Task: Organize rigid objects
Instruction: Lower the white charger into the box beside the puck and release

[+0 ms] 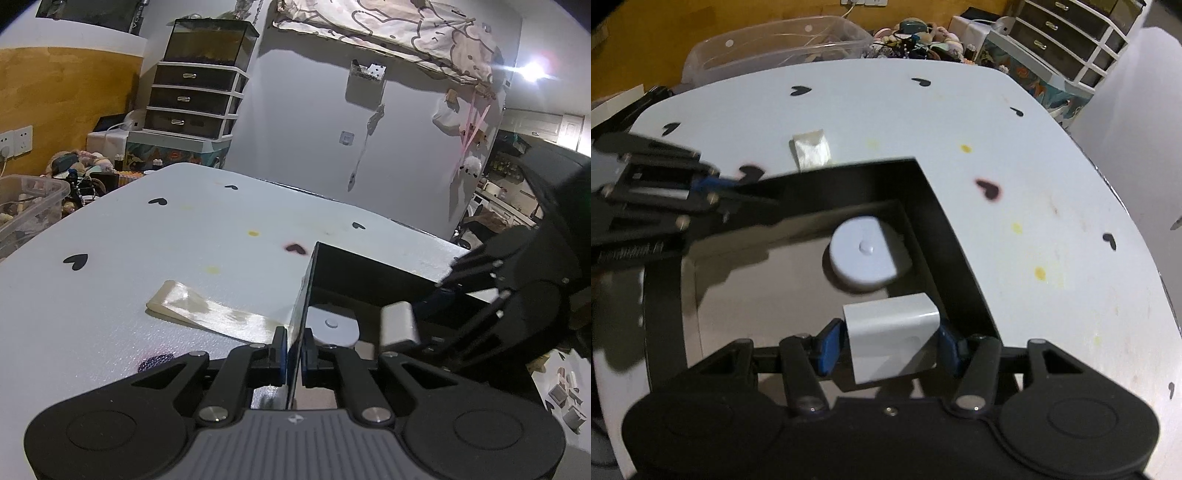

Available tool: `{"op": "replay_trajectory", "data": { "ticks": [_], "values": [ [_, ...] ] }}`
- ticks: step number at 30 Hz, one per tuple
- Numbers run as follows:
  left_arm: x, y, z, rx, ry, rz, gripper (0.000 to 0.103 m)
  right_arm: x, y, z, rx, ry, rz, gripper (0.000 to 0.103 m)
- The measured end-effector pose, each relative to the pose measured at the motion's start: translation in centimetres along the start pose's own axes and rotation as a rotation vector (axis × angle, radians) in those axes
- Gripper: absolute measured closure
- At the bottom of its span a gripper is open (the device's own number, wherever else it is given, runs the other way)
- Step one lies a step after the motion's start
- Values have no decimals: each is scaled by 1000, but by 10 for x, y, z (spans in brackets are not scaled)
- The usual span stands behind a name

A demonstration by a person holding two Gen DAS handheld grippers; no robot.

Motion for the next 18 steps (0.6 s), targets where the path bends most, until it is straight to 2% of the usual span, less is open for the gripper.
{"op": "replay_trajectory", "data": {
  "ticks": [3,6,10,14,18],
  "values": [
    [-1,0,0,4,7,-5,96,-2,-7,1,28,23,-1,47],
    [-1,0,0,5,9,-7,96,-6,-10,-1,35,23,-2,40],
    [-2,0,0,5,8,-9,96,-6,-11,-6,47,43,-22,38],
    [-2,-1,0,3,7,-9,96,-2,-12,-14,70,42,-2,37],
    [-2,0,1,1,4,-8,96,1,-12,-28,113,36,35,31]
  ]
}}
Point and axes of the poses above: each gripper's, at about its wrist camera, not at the fingertips, and z roughly the way its jaws point, x to its right, y to its underside, the point moved 10 cm from there along z, roughly the way its jaws point, and after that the axes turned 12 degrees about z, right-handed, at the moved point
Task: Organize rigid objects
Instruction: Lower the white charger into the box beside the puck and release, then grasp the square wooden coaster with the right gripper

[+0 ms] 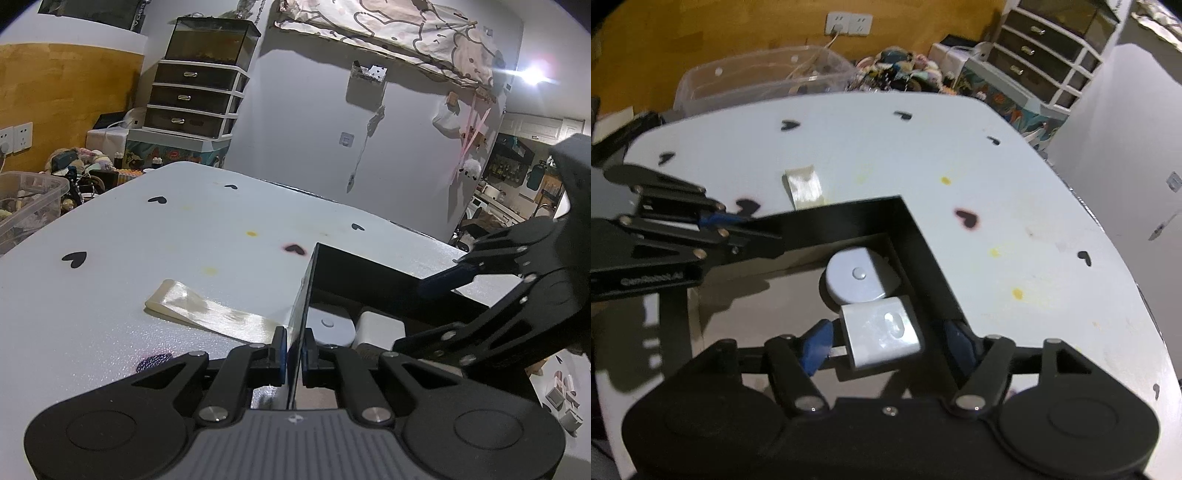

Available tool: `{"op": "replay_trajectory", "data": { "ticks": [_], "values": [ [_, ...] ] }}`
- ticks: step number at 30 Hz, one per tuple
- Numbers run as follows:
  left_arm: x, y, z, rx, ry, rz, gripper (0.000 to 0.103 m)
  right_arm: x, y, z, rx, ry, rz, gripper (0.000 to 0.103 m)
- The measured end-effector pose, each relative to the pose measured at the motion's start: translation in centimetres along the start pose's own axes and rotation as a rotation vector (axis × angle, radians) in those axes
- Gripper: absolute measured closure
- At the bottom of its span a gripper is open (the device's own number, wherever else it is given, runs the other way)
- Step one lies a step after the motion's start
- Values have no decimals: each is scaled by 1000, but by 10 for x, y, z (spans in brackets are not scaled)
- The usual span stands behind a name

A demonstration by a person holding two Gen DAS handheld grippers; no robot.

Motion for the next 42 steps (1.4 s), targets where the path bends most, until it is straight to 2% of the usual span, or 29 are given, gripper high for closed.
{"op": "replay_trajectory", "data": {
  "ticks": [16,24,28,33,39,42],
  "values": [
    [1,-1,0,-14,-13,3,96,25,7,-89,249,-1,158,13],
    [2,-3,0,-21,-30,8,96,55,36,-120,369,55,300,1],
    [2,-3,0,-28,-41,13,96,72,62,-128,409,95,370,0],
    [4,-4,0,-32,-53,19,96,88,97,-131,439,129,471,0],
    [5,-5,0,-41,-64,30,96,98,142,-114,401,137,623,0],
    [5,-5,0,-45,-66,33,96,93,161,-101,373,141,625,0]
  ]
}}
Point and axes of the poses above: each gripper's, at about its wrist camera, not at the fingertips, and z roughly the way its jaws point, x to its right, y to its underside, the point moved 10 cm from there along z, roughly the way its jaws point, and after that the axes turned 12 degrees about z, right-handed, at the moved point
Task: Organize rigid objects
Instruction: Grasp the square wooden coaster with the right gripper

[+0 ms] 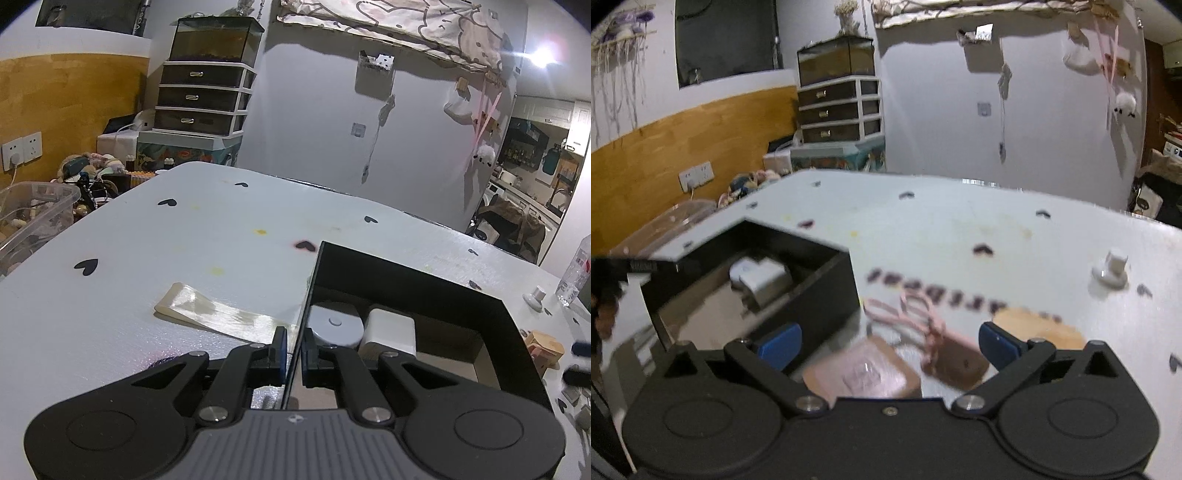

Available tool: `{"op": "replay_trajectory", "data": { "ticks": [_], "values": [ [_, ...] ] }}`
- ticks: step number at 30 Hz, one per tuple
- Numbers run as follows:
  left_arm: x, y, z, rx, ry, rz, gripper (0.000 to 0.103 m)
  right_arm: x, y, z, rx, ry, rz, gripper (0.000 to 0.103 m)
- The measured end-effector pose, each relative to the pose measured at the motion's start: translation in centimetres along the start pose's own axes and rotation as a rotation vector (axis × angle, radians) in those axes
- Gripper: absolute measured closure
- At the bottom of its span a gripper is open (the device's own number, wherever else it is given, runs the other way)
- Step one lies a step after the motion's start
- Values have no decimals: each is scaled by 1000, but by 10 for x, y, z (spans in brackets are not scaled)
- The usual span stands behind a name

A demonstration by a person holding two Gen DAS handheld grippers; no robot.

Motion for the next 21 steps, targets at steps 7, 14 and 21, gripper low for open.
{"op": "replay_trajectory", "data": {
  "ticks": [7,14,21],
  "values": [
    [0,-1,0,-7,-1,-4,96,-1,41,17,-126,-33,-89,0],
    [0,0,1,-9,-3,-3,96,-11,54,34,-187,-70,-169,0],
    [0,0,2,-12,-4,0,96,-10,48,44,-168,-76,-179,1]
  ]
}}
Point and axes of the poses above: each gripper's, at about its wrist camera, not at the fingertips, and z roughly the way its jaws point, x to its right, y to its underside, the point moved 10 cm from there along z, roughly the way its jaws point, and after that the axes turned 12 degrees about z, right-handed, at the moved point
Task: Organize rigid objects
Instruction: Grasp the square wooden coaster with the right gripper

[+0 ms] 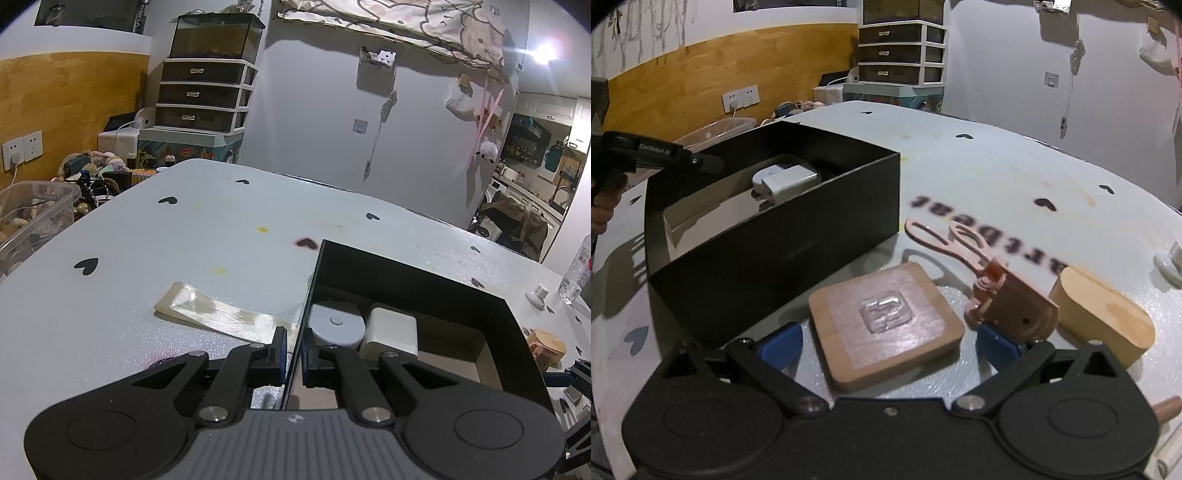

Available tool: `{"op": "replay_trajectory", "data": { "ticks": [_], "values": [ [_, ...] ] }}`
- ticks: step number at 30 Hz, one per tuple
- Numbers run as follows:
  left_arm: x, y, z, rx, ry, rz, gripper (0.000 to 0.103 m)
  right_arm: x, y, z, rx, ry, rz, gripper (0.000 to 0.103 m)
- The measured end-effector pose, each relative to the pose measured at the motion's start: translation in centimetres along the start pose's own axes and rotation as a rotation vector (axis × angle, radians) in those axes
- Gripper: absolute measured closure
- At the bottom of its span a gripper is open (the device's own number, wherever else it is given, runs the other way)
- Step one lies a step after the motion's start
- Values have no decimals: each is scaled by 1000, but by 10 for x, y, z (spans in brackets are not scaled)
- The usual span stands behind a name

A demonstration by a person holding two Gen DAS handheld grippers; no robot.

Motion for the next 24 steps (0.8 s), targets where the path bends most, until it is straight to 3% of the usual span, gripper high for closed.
{"op": "replay_trajectory", "data": {
  "ticks": [6,9,16,24],
  "values": [
    [0,0,0,0,1,1,96,-3,-2,-1,17,-8,1,9],
    [0,0,0,0,1,0,96,-3,-4,-3,30,-13,0,17],
    [0,-1,0,0,1,-1,96,2,-2,-9,34,7,14,18],
    [0,-1,0,1,1,-1,96,14,-19,-41,105,30,44,18]
  ]
}}
Point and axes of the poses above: each gripper's, at about its wrist camera, not at the fingertips, and z roughly the way its jaws point, x to its right, y to its underside, the point moved 10 cm from there along z, roughly the way its jaws point, and after that the axes turned 12 degrees about z, right-handed, at the moved point
